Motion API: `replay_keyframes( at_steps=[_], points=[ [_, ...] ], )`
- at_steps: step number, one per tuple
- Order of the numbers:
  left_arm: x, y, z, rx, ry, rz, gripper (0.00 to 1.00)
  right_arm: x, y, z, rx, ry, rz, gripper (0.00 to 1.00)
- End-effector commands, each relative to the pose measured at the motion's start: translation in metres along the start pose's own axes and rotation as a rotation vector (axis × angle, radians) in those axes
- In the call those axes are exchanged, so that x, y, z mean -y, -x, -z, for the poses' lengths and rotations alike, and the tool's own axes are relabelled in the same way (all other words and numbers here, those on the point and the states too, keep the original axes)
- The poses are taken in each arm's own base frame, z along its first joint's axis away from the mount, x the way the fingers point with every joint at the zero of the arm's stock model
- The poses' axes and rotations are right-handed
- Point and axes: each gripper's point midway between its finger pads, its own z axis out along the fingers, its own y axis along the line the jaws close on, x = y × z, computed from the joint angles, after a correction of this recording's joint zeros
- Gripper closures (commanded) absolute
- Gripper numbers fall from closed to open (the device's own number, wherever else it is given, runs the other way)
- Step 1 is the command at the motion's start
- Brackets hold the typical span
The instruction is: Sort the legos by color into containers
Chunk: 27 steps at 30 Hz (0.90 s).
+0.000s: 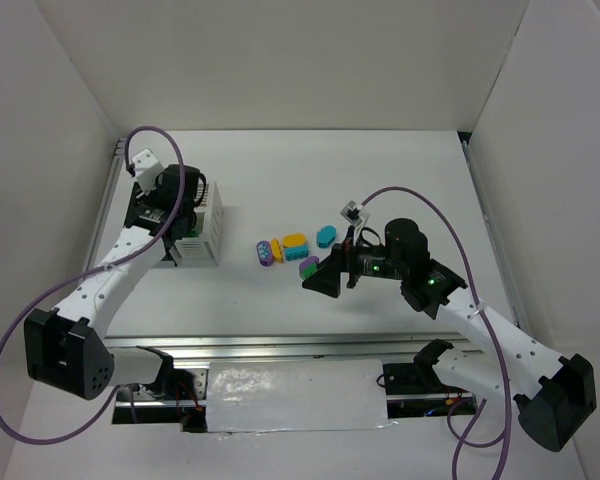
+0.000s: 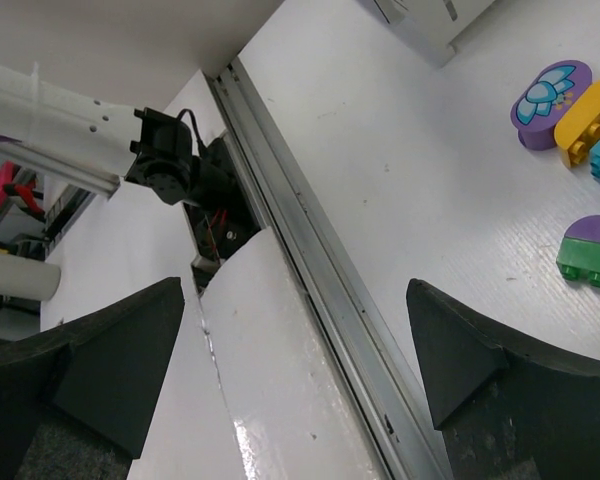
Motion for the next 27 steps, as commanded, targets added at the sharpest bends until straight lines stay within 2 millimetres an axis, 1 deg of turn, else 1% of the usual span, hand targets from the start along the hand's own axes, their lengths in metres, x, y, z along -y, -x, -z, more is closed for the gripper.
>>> replay_keyframes(
  at_steps=[1, 2, 5, 6, 7, 8, 10, 11, 13, 15, 20, 21, 22, 23, 24, 25, 26, 27],
  points=[
    [0.018, 0.003, -0.003, 0.008, -0.066, 0.037, 1.0, 0.005, 0.0, 0.002, 0.009, -0.02, 0.023, 0.0],
    [0.015, -0.003, -0.005, 0.0, -0.061, 0.028, 1.0, 0.004, 0.0, 0.001, 0.012, -0.017, 0.023, 0.0],
    [0.011, -0.012, -0.008, -0.018, -0.044, 0.012, 0.91, 0.006, 0.0, 0.0, 0.012, -0.015, 0.017, 0.0],
    [0.01, -0.015, -0.009, -0.026, -0.044, 0.005, 0.82, 0.007, 0.0, -0.001, 0.009, -0.018, 0.014, 0.0],
    [0.009, -0.017, -0.009, -0.029, -0.037, 0.009, 0.77, 0.007, -0.001, -0.001, 0.008, -0.019, 0.013, 0.0],
    [0.009, -0.016, -0.008, -0.025, -0.044, 0.011, 0.65, 0.008, -0.001, -0.002, 0.007, -0.019, 0.012, 0.0],
    [0.009, -0.017, -0.006, -0.028, -0.058, 0.014, 0.48, 0.009, -0.001, -0.002, 0.005, -0.024, 0.009, 0.0],
    [0.01, -0.014, -0.004, -0.025, -0.071, 0.021, 0.37, 0.009, -0.001, -0.002, 0.007, -0.024, 0.01, 0.0],
    [0.01, -0.012, 0.0, -0.026, -0.083, 0.029, 0.29, 0.01, -0.001, -0.002, 0.01, -0.033, 0.009, 0.0],
    [0.012, -0.01, 0.004, -0.031, -0.098, 0.032, 0.26, 0.011, -0.001, -0.002, 0.009, -0.04, 0.007, 0.0],
    [0.019, 0.004, 0.019, -0.028, -0.173, 0.039, 0.2, 0.017, -0.001, -0.001, 0.011, -0.072, -0.006, 0.0],
    [0.023, 0.007, 0.023, -0.032, -0.2, 0.031, 0.2, 0.017, -0.001, -0.001, 0.013, -0.078, -0.009, 0.0],
    [0.033, 0.005, 0.032, -0.055, -0.262, 0.018, 0.07, 0.017, 0.003, 0.0, 0.023, -0.086, -0.009, 0.0],
    [0.043, 0.008, 0.04, -0.053, -0.308, -0.012, 0.01, 0.024, 0.004, 0.002, 0.034, -0.14, -0.038, 0.0],
    [0.052, 0.007, 0.048, -0.061, -0.352, -0.036, 0.0, 0.029, 0.01, 0.007, 0.062, -0.187, -0.051, 0.0],
    [0.071, -0.005, 0.064, -0.087, -0.423, -0.089, 0.0, 0.03, 0.019, 0.012, 0.095, -0.233, -0.061, 0.0],
    [0.082, -0.008, 0.075, -0.087, -0.469, -0.147, 0.0, 0.049, 0.023, 0.021, 0.138, -0.363, -0.112, 0.0],
    [0.096, -0.024, 0.089, -0.112, -0.521, -0.206, 0.0, 0.046, 0.039, 0.034, 0.208, -0.408, -0.115, 0.0]
  ],
)
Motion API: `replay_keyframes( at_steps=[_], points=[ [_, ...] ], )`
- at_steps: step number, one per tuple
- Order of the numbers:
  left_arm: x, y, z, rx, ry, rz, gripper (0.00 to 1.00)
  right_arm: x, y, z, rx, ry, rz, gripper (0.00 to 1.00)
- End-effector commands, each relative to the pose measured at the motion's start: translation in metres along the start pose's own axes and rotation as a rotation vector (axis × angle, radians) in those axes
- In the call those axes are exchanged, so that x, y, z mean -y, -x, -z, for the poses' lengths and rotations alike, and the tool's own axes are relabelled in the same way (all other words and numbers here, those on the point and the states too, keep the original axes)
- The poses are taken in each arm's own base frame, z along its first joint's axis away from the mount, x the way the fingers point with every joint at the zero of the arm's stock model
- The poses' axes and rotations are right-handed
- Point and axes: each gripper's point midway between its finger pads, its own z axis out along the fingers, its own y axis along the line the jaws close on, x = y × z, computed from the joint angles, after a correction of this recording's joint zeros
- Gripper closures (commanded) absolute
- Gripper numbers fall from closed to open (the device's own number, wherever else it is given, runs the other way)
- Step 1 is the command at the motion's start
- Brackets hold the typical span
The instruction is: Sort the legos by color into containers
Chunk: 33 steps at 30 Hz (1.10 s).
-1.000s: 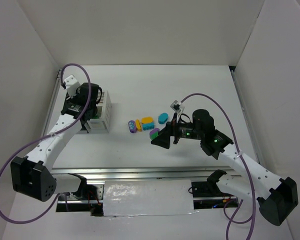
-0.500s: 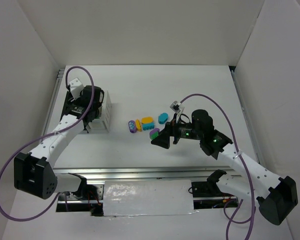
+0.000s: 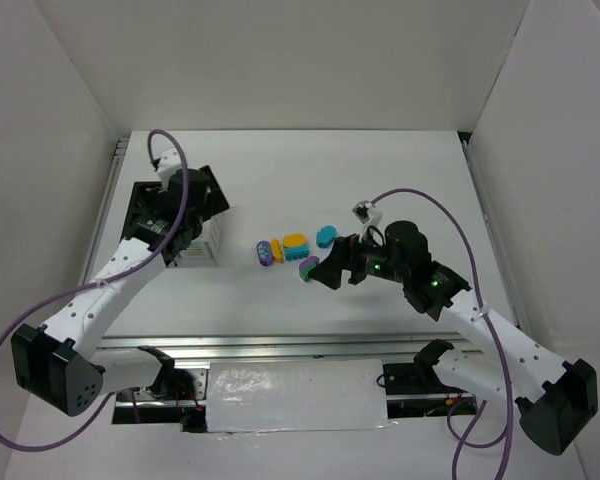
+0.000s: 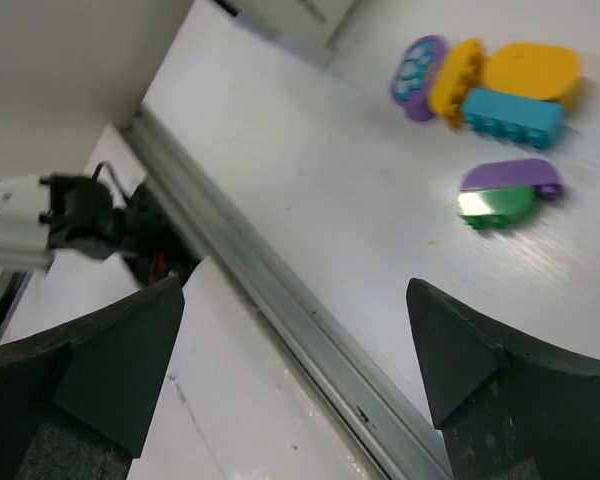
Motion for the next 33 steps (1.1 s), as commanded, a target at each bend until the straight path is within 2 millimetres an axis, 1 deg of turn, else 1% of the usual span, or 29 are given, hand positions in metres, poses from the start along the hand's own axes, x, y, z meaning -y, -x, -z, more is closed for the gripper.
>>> replay_keyframes(
  at_steps=[1, 2, 3, 4, 5, 6, 7, 8, 9, 10, 11, 13, 14, 15, 17, 18, 20, 21, 22, 23, 24, 26, 33],
  points=[
    [0.07, -0.015, 0.032, -0.056, -0.26, -0.18, 0.01, 0.023, 0.042, 0.034, 0.194, -0.265, -0.086, 0.0],
    [0.083, -0.023, 0.036, -0.073, -0.316, -0.205, 0.0, 0.027, 0.049, 0.043, 0.239, -0.31, -0.115, 0.0],
    [0.092, -0.032, 0.039, -0.096, -0.356, -0.227, 0.01, 0.029, 0.067, 0.061, 0.336, -0.366, -0.116, 0.0],
    [0.106, -0.055, 0.047, -0.152, -0.428, -0.265, 0.01, 0.032, 0.071, 0.071, 0.367, -0.401, -0.128, 0.0],
    [0.113, -0.065, 0.052, -0.168, -0.477, -0.306, 0.01, 0.035, 0.07, 0.08, 0.381, -0.436, -0.139, 0.0],
    [0.128, -0.076, 0.06, -0.173, -0.546, -0.33, 0.01, 0.032, 0.079, 0.093, 0.433, -0.452, -0.133, 0.0],
    [0.135, -0.092, 0.066, -0.203, -0.613, -0.384, 0.01, 0.033, 0.078, 0.099, 0.43, -0.468, -0.12, 0.0],
    [0.143, -0.101, 0.071, -0.216, -0.662, -0.417, 0.01, 0.032, 0.078, 0.103, 0.434, -0.472, -0.112, 0.0],
    [0.153, -0.116, 0.074, -0.232, -0.705, -0.455, 0.01, 0.028, 0.081, 0.107, 0.441, -0.466, -0.104, 0.0],
    [0.158, -0.124, 0.075, -0.239, -0.735, -0.51, 0.01, 0.028, 0.079, 0.109, 0.431, -0.469, -0.099, 0.0],
    [0.161, -0.127, 0.082, -0.256, -0.784, -0.532, 0.01, 0.026, 0.079, 0.11, 0.431, -0.46, -0.092, 0.0],
    [0.169, -0.125, 0.088, -0.236, -0.849, -0.57, 0.02, 0.019, 0.077, 0.108, 0.415, -0.418, -0.075, 0.0],
    [0.177, -0.13, 0.1, -0.245, -0.91, -0.589, 0.02, 0.017, 0.076, 0.107, 0.411, -0.403, -0.068, 0.0],
    [0.176, -0.175, 0.073, -0.352, -0.873, -0.65, 0.02, 0.017, 0.073, 0.105, 0.405, -0.393, -0.063, 0.0],
    [0.183, -0.181, 0.07, -0.36, -0.901, -0.683, 0.01, 0.014, 0.071, 0.103, 0.398, -0.372, -0.059, 0.0],
    [0.184, -0.194, 0.065, -0.394, -0.901, -0.706, 0.01, 0.015, 0.07, 0.102, 0.395, -0.372, -0.058, 0.0],
    [0.189, -0.201, 0.063, -0.411, -0.913, -0.749, 0.01, 0.016, 0.068, 0.101, 0.386, -0.375, -0.055, 0.0],
    [0.187, -0.216, 0.055, -0.442, -0.893, -0.778, 0.01, 0.016, 0.067, 0.101, 0.381, -0.372, -0.052, 0.0],
    [0.192, -0.216, 0.052, -0.437, -0.894, -0.797, 0.01, 0.016, 0.067, 0.102, 0.38, -0.373, -0.047, 0.0],
    [0.191, -0.222, 0.049, -0.455, -0.882, -0.816, 0.01, 0.015, 0.067, 0.102, 0.382, -0.369, -0.043, 0.0],
    [0.192, -0.231, 0.041, -0.47, -0.857, -0.837, 0.02, 0.014, 0.068, 0.103, 0.384, -0.367, -0.041, 0.0],
    [0.187, -0.244, 0.032, -0.502, -0.827, -0.864, 0.02, 0.012, 0.068, 0.104, 0.387, -0.359, -0.035, 0.0],
    [0.188, -0.263, 0.028, -0.541, -0.847, -0.863, 0.08, 0.012, 0.068, 0.106, 0.385, -0.359, -0.024, 0.0]
  ],
)
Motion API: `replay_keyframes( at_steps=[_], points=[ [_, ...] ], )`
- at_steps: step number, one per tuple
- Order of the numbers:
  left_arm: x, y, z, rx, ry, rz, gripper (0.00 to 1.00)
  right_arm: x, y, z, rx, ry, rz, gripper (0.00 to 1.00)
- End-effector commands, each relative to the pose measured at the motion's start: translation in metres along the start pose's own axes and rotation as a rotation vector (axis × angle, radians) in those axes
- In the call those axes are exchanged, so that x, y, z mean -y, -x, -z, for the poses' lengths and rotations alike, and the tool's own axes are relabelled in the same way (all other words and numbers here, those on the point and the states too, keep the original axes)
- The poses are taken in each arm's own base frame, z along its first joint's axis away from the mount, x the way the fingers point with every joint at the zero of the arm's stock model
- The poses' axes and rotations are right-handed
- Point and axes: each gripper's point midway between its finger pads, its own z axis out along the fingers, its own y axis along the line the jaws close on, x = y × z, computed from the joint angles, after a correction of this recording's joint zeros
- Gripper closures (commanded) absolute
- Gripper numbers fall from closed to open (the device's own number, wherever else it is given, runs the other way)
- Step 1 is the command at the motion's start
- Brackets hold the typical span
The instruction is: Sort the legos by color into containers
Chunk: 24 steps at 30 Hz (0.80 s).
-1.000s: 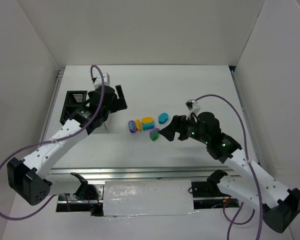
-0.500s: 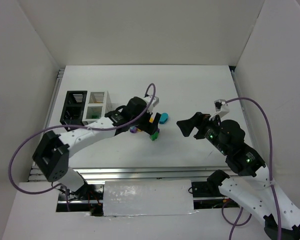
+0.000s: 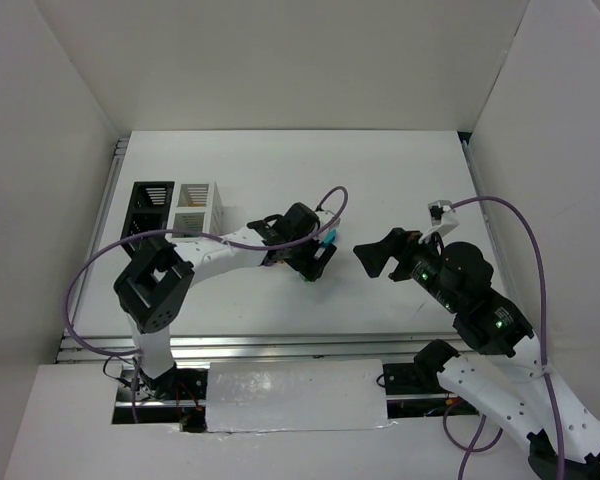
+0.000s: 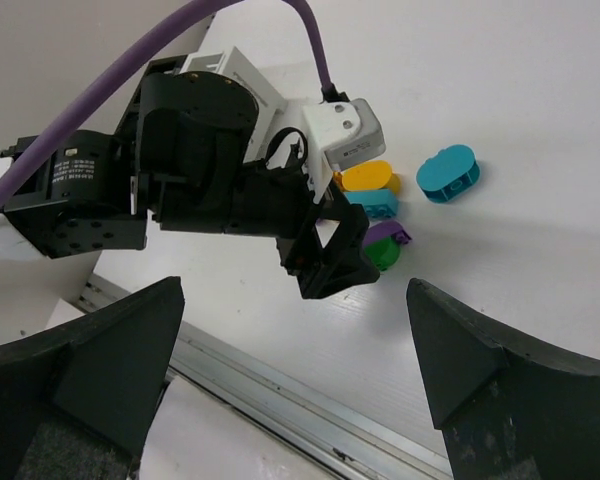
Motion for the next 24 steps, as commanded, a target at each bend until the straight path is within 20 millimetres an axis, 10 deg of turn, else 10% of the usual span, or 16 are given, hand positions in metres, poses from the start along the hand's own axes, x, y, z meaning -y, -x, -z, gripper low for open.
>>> replay_keyframes(
  at_steps=[1, 16, 20, 24],
  points=[
    [0.006, 0.013, -0.005, 0.03, -0.03, -0.033, 0.09, 0.0, 0.001, 0.001, 0.004, 0.005, 0.02, 0.0],
    [0.003, -0.008, -0.035, -0.03, -0.023, -0.018, 0.33, -0.001, 0.0, 0.0, -0.002, 0.018, 0.038, 0.0],
    [0.007, -0.004, -0.027, -0.003, -0.039, -0.01, 1.0, 0.005, 0.001, -0.003, 0.01, -0.018, 0.025, 0.0],
    [0.03, 0.009, 0.006, 0.104, -0.135, -0.054, 1.0, 0.016, 0.003, -0.005, 0.03, -0.08, -0.035, 0.0]
  ],
)
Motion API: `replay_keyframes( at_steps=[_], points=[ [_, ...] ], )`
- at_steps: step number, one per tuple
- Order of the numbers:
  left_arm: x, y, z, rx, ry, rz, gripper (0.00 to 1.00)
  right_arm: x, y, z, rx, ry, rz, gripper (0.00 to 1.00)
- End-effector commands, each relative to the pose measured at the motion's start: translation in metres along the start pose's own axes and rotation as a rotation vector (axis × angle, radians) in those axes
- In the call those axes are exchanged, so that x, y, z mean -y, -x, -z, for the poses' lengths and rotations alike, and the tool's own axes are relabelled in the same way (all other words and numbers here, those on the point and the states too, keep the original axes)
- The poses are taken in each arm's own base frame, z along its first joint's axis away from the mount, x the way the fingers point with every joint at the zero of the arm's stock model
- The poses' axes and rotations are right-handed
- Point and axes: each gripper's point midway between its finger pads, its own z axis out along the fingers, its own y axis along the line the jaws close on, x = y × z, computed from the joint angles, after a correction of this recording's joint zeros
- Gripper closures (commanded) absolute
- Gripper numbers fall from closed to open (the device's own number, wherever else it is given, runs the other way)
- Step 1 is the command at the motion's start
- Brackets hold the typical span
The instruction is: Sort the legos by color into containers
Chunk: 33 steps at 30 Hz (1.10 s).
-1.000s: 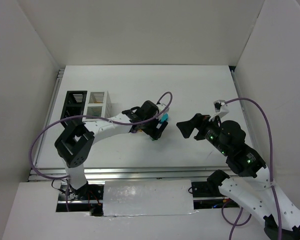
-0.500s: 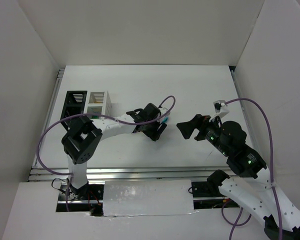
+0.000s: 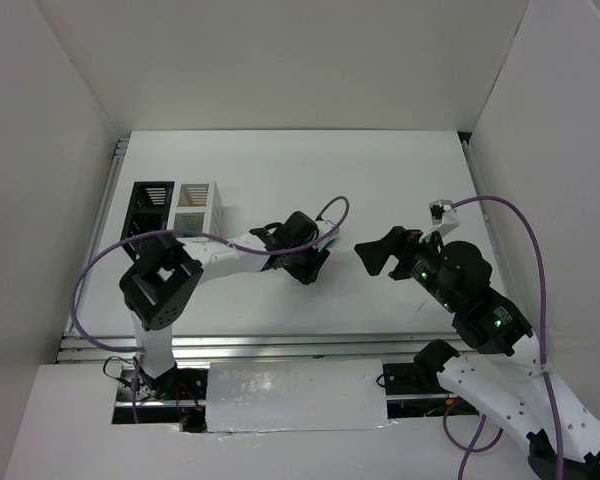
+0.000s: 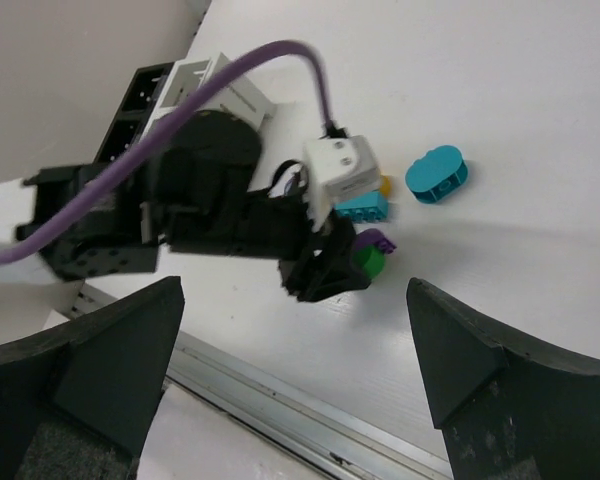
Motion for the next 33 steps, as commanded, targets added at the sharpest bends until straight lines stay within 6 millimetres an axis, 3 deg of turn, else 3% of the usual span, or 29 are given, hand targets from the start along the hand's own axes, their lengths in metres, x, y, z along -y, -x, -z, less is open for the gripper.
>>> replay_keyframes(
  at_steps=[1, 2, 3, 4, 7, 13, 18, 25, 30, 33],
  points=[
    [0.034, 0.031, 0.049, 0.177, -0.13, -0.071, 1.0, 0.012, 0.004, -0.004, 0.035, -0.064, -0.055, 0.0],
    [0.041, 0.039, 0.059, 0.23, -0.163, -0.091, 1.0, 0.01, 0.007, -0.003, 0.05, -0.057, -0.097, 0.0],
    [0.053, 0.05, 0.083, 0.298, -0.21, -0.116, 1.0, 0.009, 0.008, -0.001, 0.063, -0.05, -0.123, 0.0],
    [0.057, 0.042, 0.088, 0.309, -0.231, -0.13, 1.0, 0.008, 0.01, 0.0, 0.073, -0.048, -0.15, 0.0],
    [0.074, 0.052, 0.127, 0.446, -0.301, -0.181, 1.0, 0.007, 0.01, -0.002, 0.086, -0.055, -0.256, 0.01],
    [0.097, 0.063, 0.182, 0.619, -0.363, -0.259, 1.0, -0.017, -0.028, -0.031, -0.109, 0.039, -0.365, 0.08],
    [0.103, 0.067, 0.199, 0.651, -0.352, -0.29, 1.0, -0.042, -0.039, -0.041, -0.163, 0.164, -0.416, 0.13],
    [0.108, 0.07, 0.205, 0.67, -0.356, -0.31, 1.0, -0.074, -0.058, -0.043, -0.253, 0.272, -0.443, 0.17],
    [0.106, 0.071, 0.2, 0.649, -0.341, -0.303, 1.0, -0.075, -0.059, -0.042, -0.241, 0.27, -0.435, 0.22],
    [0.104, 0.073, 0.202, 0.663, -0.324, -0.298, 1.0, -0.073, -0.063, -0.042, -0.248, 0.259, -0.426, 0.38]
  ],
)
